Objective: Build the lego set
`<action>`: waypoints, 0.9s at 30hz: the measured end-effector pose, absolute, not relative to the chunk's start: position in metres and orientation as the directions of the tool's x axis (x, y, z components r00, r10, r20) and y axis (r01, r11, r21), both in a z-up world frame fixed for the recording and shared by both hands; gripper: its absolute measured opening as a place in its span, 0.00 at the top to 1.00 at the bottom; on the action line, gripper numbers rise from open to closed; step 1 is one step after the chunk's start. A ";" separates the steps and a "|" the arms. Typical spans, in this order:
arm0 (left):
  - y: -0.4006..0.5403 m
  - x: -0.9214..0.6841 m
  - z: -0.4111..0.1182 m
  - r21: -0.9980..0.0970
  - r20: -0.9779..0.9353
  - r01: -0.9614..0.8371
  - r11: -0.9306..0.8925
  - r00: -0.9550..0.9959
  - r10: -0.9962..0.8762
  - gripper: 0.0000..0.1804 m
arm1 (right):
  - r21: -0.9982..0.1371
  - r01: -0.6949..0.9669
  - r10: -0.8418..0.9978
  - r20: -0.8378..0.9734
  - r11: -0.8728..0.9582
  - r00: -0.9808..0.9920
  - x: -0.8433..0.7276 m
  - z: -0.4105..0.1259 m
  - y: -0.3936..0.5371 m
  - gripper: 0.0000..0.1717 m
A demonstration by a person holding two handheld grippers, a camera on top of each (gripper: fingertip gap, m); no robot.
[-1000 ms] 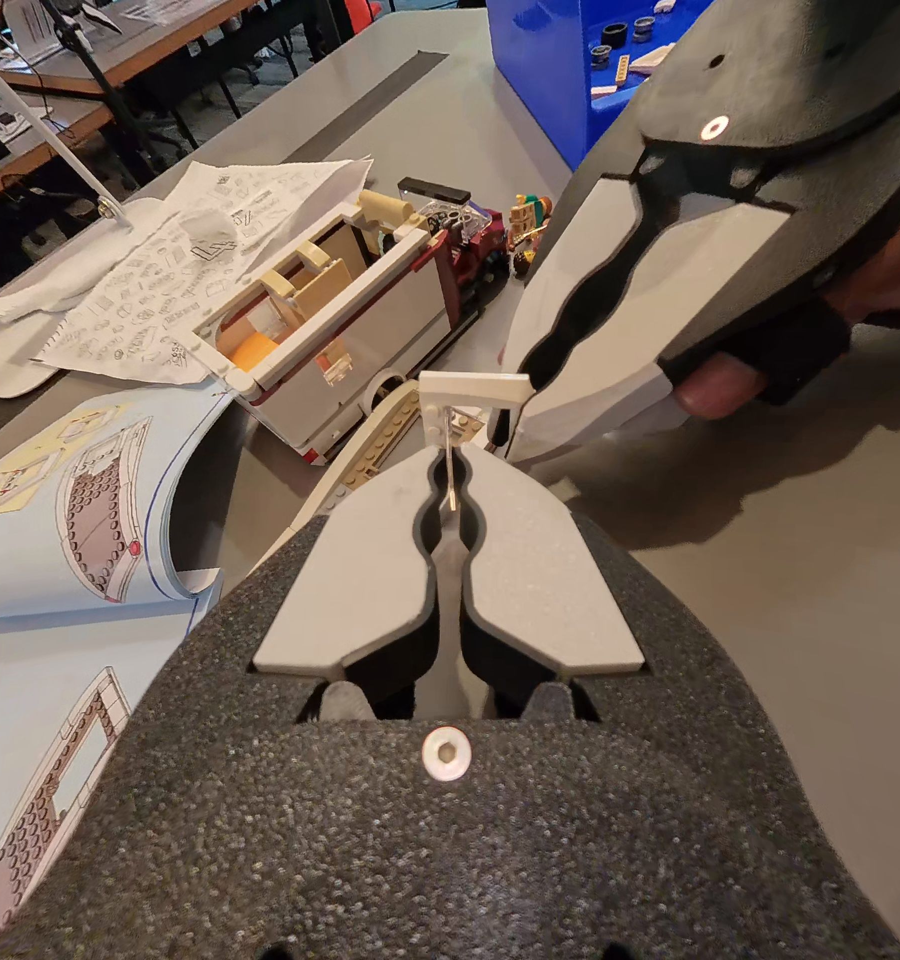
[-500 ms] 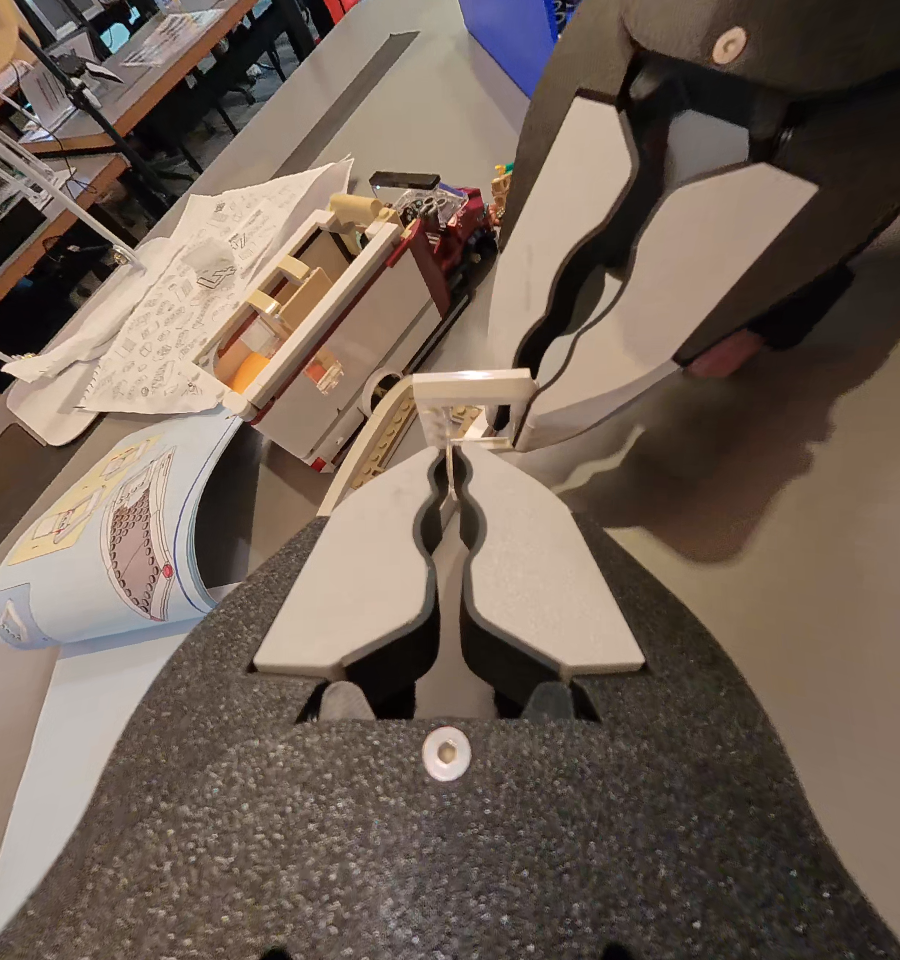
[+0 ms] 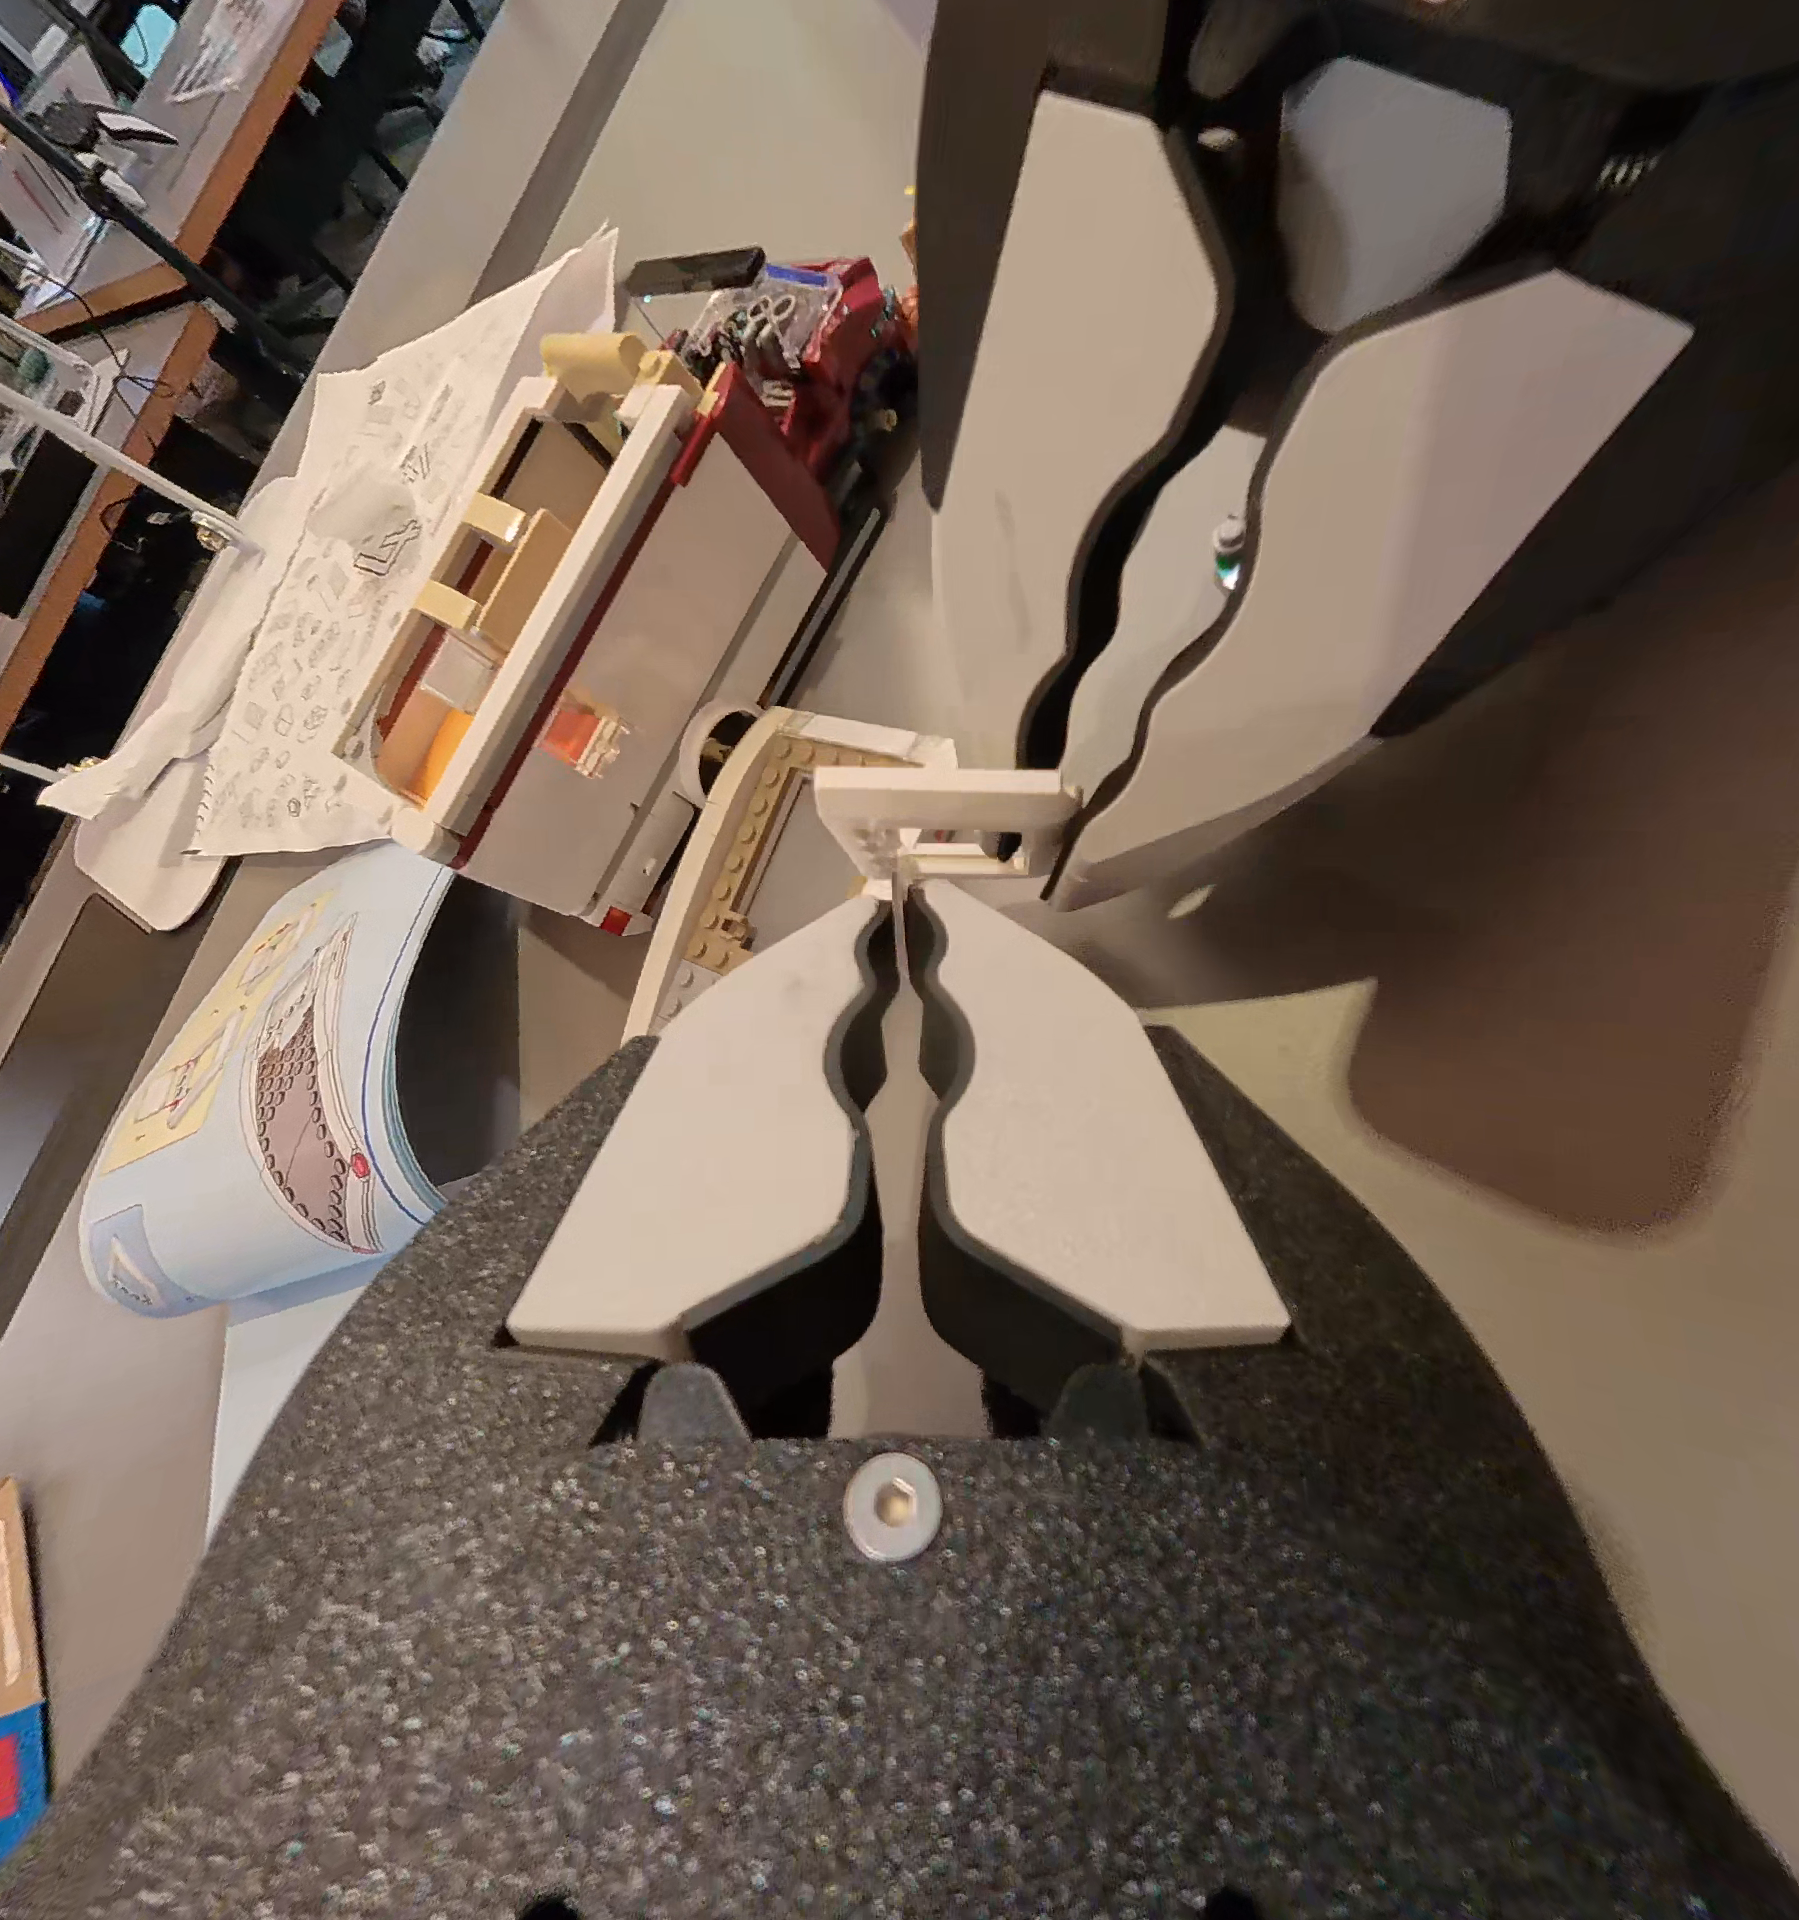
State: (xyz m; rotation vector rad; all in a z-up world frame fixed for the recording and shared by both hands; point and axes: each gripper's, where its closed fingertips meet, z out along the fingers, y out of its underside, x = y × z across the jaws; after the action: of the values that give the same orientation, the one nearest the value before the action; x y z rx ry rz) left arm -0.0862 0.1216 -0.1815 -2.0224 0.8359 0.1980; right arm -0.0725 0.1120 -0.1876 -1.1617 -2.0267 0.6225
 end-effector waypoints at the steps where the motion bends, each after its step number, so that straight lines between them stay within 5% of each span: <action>1: 0.121 -0.085 -0.183 -0.683 -0.443 -0.636 -0.358 0.751 -0.489 0.99 | -0.687 0.534 0.868 0.346 0.493 -0.357 -0.072 -0.189 0.111 0.95; 8: 0.120 -0.082 -0.182 -0.670 -0.469 -0.664 -0.330 0.724 -0.506 0.99 | -0.645 0.510 0.820 0.400 0.570 -0.410 -0.068 -0.188 0.110 0.95; 14: 0.125 -0.085 -0.170 -0.769 -0.369 -0.548 -0.330 0.801 -0.472 0.99 | -0.674 0.477 0.825 0.448 0.564 -0.344 -0.072 -0.175 0.115 0.95; 20: 0.127 -0.089 -0.165 -0.787 -0.372 -0.531 -0.314 0.815 -0.444 0.99 | -0.616 0.485 0.781 0.538 0.621 -0.316 -0.075 -0.180 0.119 0.84; 27: 0.128 -0.092 -0.163 -0.798 -0.365 -0.515 -0.312 0.826 -0.430 0.99 | -0.689 0.422 0.806 0.537 0.589 -0.249 -0.077 -0.160 0.123 0.78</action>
State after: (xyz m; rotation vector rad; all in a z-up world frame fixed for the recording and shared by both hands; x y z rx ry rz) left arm -0.0916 0.1277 -0.1627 -1.9484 0.7042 0.1011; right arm -0.0773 0.1231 -0.1604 -0.9909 -1.8748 0.5112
